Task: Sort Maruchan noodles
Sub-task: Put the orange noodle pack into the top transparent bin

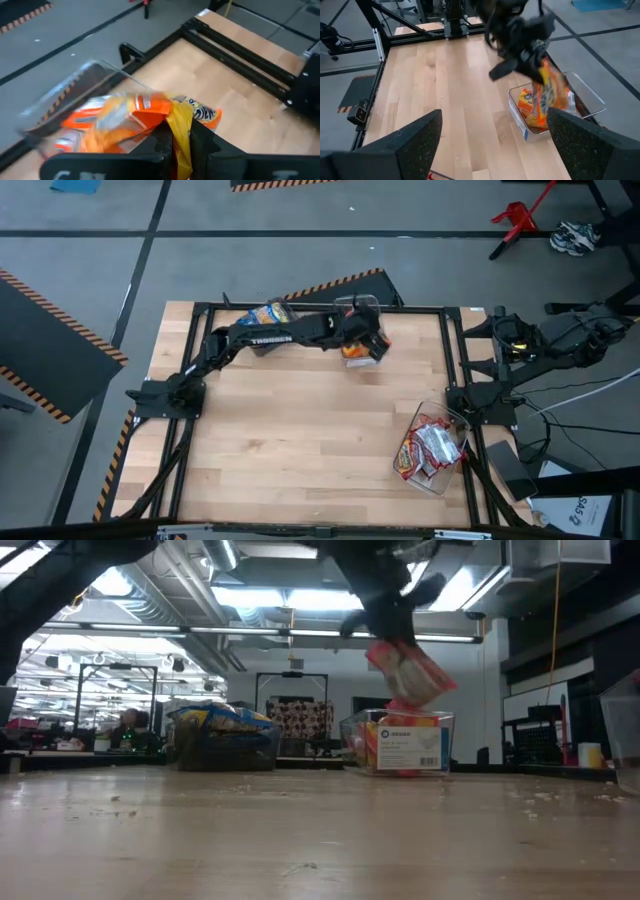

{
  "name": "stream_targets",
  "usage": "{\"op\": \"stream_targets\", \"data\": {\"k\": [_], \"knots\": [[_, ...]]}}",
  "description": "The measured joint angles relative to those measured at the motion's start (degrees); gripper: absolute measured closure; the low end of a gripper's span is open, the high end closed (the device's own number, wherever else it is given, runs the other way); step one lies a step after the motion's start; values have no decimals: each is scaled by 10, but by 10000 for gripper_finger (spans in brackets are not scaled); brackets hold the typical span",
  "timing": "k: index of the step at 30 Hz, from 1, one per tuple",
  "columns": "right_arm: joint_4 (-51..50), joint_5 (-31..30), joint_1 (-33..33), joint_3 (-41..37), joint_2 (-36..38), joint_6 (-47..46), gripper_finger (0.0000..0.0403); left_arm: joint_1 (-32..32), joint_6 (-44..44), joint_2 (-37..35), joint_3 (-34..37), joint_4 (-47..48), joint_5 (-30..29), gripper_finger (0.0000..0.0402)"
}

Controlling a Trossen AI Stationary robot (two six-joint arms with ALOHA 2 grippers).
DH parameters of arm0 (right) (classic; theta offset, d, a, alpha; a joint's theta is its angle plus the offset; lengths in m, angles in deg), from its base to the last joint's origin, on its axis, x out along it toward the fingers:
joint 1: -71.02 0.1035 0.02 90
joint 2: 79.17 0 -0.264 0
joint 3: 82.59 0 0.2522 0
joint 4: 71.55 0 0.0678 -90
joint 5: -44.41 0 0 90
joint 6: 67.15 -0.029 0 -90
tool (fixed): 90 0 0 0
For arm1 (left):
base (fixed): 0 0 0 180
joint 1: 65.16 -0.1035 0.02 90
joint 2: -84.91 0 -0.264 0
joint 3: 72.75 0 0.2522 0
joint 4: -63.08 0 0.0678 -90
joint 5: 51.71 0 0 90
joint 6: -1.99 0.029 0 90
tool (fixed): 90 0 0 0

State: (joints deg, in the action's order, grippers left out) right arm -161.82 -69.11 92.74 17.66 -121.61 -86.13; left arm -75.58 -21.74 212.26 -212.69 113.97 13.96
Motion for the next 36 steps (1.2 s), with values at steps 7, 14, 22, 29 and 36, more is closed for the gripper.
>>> {"op": "stream_targets", "data": {"k": [7,14,22,29,36], "knots": [[0,0,0,0,0,0,56,4,-23,1,119,-104,14,383],[0,-1,0,0,0,-1,56,-2,-43,1,148,-82,-1,377],[0,-1,0,0,0,-2,56,-18,-106,1,150,-16,44,372],[1,-1,0,0,0,-2,56,-22,-96,1,150,-2,126,341],[1,-1,0,0,0,0,56,-22,-79,1,145,-1,136,280]]}}
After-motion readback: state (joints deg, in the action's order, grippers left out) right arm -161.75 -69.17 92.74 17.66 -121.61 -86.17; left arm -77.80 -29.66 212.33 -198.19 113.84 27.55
